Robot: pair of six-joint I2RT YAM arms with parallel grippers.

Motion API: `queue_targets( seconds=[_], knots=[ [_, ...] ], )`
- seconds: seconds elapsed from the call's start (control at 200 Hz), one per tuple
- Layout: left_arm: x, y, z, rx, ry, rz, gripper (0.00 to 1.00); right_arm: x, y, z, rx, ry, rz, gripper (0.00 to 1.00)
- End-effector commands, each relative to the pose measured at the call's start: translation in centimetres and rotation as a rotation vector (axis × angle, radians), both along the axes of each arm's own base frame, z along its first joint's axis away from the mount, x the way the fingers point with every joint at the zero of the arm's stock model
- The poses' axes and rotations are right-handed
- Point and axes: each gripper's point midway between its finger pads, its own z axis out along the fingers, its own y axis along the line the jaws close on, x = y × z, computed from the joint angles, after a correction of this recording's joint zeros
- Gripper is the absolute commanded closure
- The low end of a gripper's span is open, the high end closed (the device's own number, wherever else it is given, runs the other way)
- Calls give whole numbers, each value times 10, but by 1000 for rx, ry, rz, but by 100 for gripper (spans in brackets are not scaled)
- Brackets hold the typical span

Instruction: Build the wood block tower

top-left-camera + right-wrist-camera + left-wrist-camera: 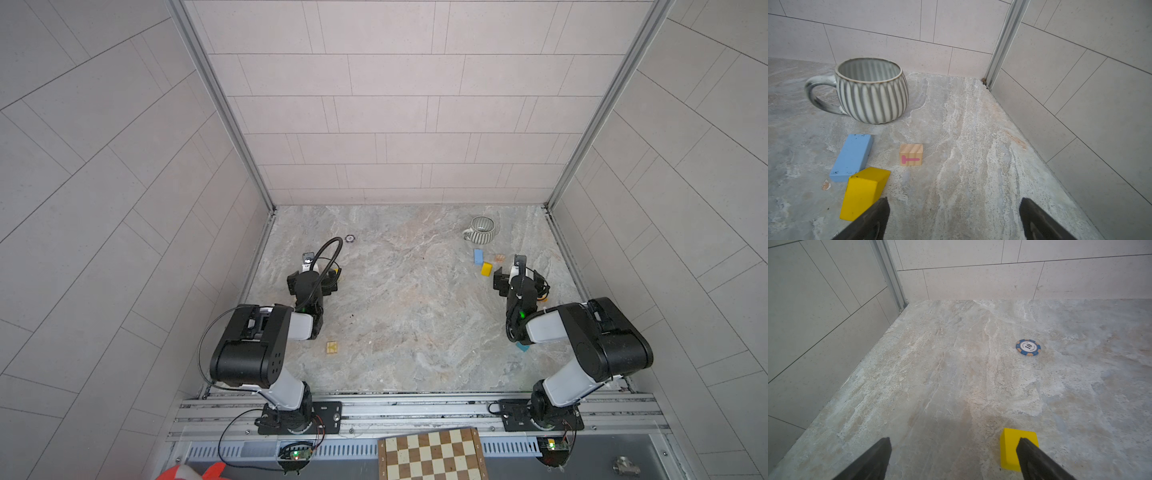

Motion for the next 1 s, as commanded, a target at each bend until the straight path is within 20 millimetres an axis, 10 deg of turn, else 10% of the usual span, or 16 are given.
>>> queue_targets(
  seconds=[0.0,0.56,0.831,0.996],
  knots=[
    [4,1,4,-3,-12,2,0,-1,-2,2,-13,-3,-10,1],
    [5,7,10,-1,15,33,0,-13,-6,12,32,-50,-16,1],
    [-3,16,61,-25,72,108,0,-30,-8,80,-4,-37,-106,2],
    [1,-21,85,-185,141,-13,0,-36,-2,103,128,-4,-96,7]
  ],
)
